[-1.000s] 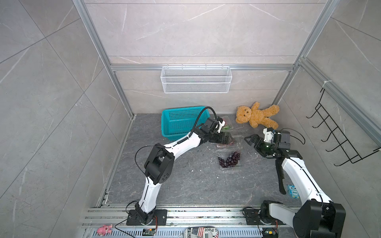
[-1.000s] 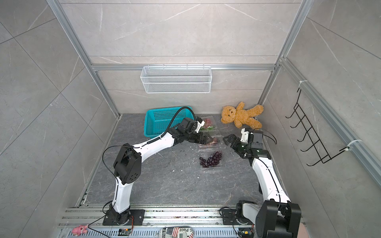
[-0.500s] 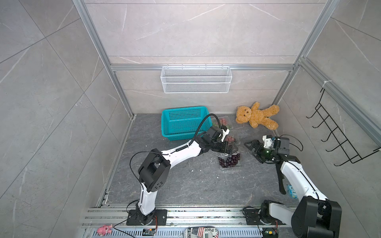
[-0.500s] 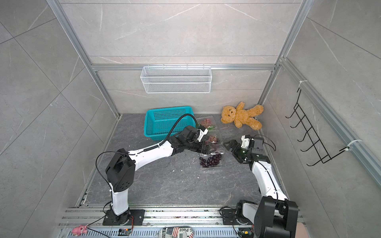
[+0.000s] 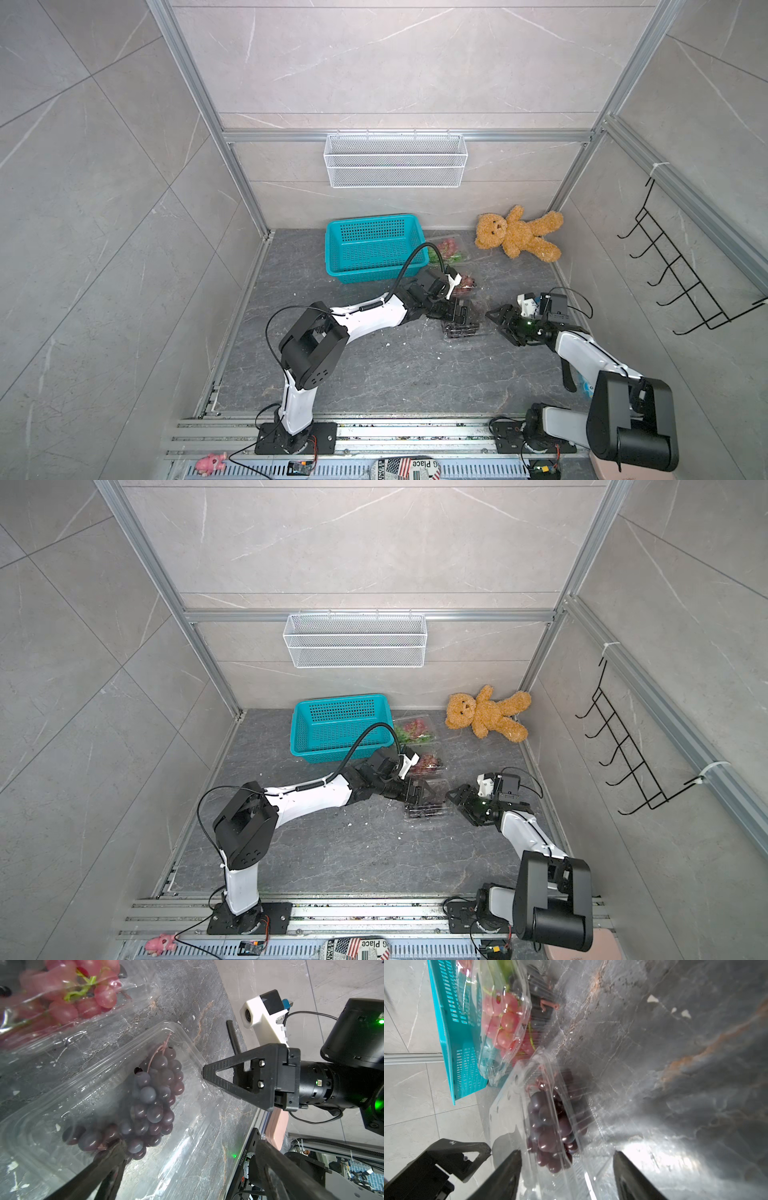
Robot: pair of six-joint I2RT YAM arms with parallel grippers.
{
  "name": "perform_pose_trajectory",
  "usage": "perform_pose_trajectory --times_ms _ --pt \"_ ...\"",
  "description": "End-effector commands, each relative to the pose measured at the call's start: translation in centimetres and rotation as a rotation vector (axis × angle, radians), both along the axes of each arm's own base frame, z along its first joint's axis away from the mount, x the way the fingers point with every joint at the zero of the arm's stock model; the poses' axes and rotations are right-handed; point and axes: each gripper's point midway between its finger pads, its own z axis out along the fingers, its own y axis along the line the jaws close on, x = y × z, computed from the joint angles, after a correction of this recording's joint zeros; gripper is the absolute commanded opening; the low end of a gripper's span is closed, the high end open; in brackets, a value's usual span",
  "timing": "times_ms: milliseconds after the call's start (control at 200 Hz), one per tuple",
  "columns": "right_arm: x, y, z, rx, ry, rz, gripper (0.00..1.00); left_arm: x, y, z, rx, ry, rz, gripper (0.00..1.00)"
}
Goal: Pack grapes into containers
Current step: Close the packing box at the center of the board.
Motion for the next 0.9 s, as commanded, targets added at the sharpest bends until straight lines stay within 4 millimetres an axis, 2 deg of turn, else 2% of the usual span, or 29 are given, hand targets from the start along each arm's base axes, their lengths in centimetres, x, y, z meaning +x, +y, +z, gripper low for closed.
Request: perform_pose_trajectory --times_ms 0,150,359,469,734,893 --pt "0.5 0.6 -0.5 -0.009 -0.021 0.031 0.66 0.4 -0.5 3.2 -0.078 -0.042 0.014 1.00" --pt "1.0 1.1 -1.1 -0.025 -0.015 0.041 0.60 0.5 -0.8 3.4 -0.091 -0.034 0.021 1.00" --pt "1.7 1.3 -1.1 -0.038 -0.025 0.051 0.55 0.4 -1.2 1.8 -0.088 0.001 0.025 1.00" --pt "2.1 1.9 -1.3 -0.042 -0.019 0.076 0.52 0.4 -0.9 1.7 -0.082 -0.004 0.032 1.00" --pt "2.6 5.8 -1.9 -0.098 -0.015 0.162 0.51 0.4 0.3 1.6 -0.054 -0.015 0.055 1.00" --pt "3.2 8.3 -2.3 -0.127 -0.020 0.220 0.51 1.4 2.4 1.2 -0.038 -0.011 0.107 1.00"
